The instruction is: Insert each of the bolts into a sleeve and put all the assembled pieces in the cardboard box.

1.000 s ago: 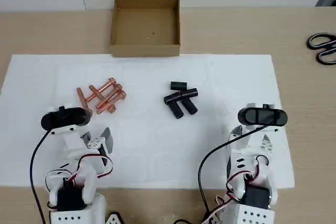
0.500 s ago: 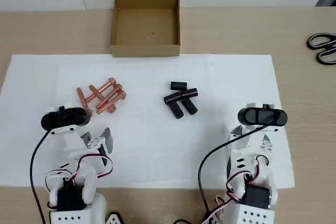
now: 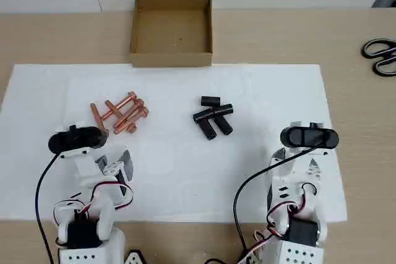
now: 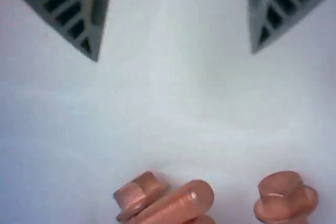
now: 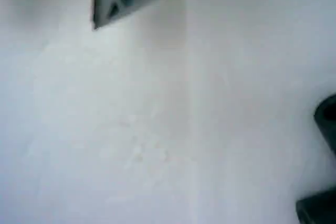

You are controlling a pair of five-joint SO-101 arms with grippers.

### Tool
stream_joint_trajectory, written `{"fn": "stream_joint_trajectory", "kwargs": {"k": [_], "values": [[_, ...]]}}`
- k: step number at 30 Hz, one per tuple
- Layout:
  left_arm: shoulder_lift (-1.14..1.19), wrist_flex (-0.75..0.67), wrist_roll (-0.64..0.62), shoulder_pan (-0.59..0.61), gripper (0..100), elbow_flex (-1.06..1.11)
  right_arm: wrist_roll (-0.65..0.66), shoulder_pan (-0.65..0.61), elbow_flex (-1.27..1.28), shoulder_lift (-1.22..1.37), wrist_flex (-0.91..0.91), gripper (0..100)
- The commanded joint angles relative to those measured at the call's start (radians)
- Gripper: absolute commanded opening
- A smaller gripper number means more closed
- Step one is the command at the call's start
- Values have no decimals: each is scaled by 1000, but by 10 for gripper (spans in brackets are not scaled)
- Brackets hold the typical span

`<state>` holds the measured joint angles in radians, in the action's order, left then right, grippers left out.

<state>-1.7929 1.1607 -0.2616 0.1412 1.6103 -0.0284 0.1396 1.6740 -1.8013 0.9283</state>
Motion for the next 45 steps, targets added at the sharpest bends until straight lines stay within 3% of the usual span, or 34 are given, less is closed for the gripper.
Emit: {"fn": "stream_joint_trajectory", "kwargs": {"k": [1,6,13,21,27,32,37,41,45], "values": [[-9,-26,3,-6,179,-4,9,4,9,-13,1,188],[-6,31,3,15,179,-61,11,10,-71,-12,47,188],[-3,87,6,163,179,-263,11,7,-465,-5,213,188],[49,201,8,187,179,-601,14,5,-764,74,196,188],[399,282,3,187,179,-911,11,2,-1007,495,239,188],[778,358,8,187,179,-1104,12,-61,-1243,938,412,188],[1089,365,37,187,179,-1188,9,-131,-1428,1303,595,188],[1283,367,173,187,179,-1205,8,-137,-1502,1531,619,188],[1421,365,212,190,179,-1208,11,-154,-1510,1690,615,189]]}}
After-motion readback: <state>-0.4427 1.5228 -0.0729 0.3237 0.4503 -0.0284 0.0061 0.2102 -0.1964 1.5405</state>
